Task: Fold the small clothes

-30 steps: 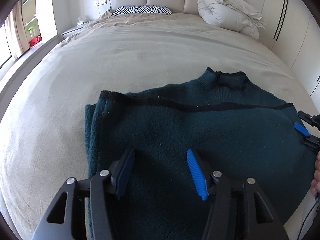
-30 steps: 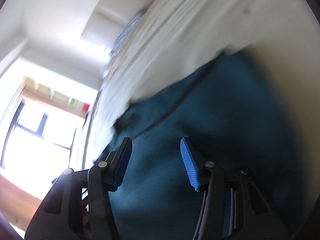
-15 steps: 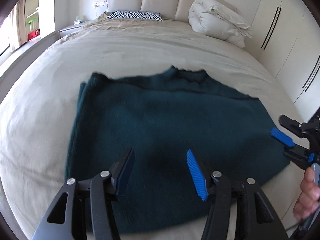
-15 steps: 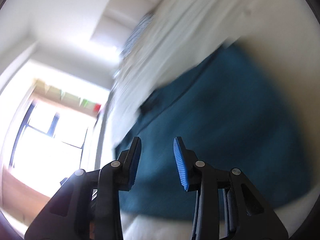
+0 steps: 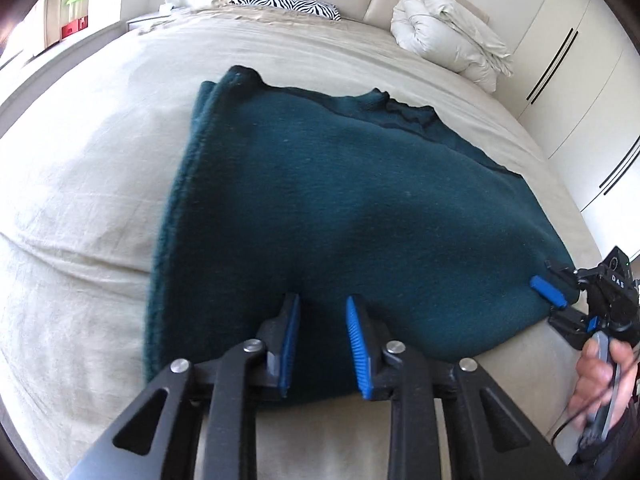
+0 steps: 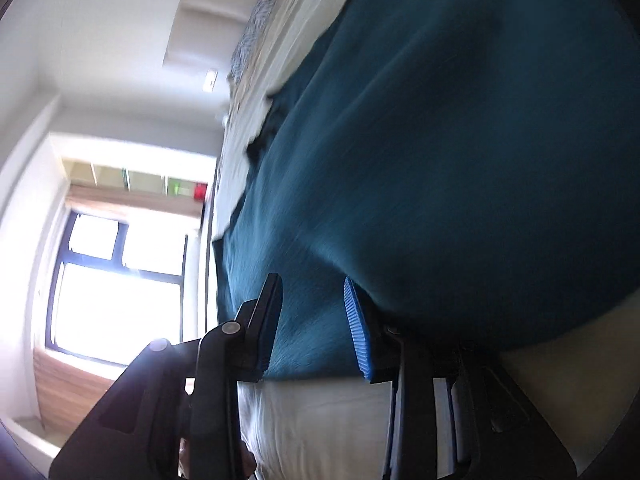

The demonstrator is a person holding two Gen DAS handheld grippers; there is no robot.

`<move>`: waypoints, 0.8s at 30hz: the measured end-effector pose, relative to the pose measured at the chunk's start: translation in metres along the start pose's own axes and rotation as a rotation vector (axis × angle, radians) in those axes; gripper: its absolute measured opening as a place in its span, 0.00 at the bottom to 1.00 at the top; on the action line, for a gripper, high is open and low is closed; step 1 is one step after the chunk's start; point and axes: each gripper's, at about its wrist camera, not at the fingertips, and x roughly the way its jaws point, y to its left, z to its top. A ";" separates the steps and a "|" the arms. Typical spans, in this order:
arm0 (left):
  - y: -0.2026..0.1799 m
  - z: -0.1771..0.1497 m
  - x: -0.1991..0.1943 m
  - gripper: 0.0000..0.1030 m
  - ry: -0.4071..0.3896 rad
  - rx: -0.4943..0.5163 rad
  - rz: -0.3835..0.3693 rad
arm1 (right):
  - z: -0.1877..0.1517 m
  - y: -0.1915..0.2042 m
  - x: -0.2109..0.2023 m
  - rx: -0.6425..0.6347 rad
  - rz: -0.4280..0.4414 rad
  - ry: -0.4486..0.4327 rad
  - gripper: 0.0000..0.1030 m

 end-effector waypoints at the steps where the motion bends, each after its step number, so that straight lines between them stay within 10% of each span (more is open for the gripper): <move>1: 0.002 -0.001 -0.003 0.27 -0.003 0.002 0.002 | 0.006 -0.007 -0.009 0.017 -0.001 -0.023 0.28; 12: 0.042 -0.012 -0.049 0.27 -0.031 -0.052 0.055 | 0.045 -0.050 -0.135 0.066 -0.158 -0.352 0.33; 15: 0.047 -0.006 -0.064 0.43 -0.053 -0.073 0.092 | 0.054 -0.047 -0.158 0.080 -0.153 -0.390 0.33; 19: 0.028 0.020 -0.076 0.59 -0.130 -0.039 0.080 | 0.052 -0.013 -0.154 0.016 -0.100 -0.367 0.33; 24: -0.014 0.064 -0.051 0.64 -0.183 0.072 0.044 | 0.047 0.057 -0.055 -0.071 -0.021 -0.217 0.33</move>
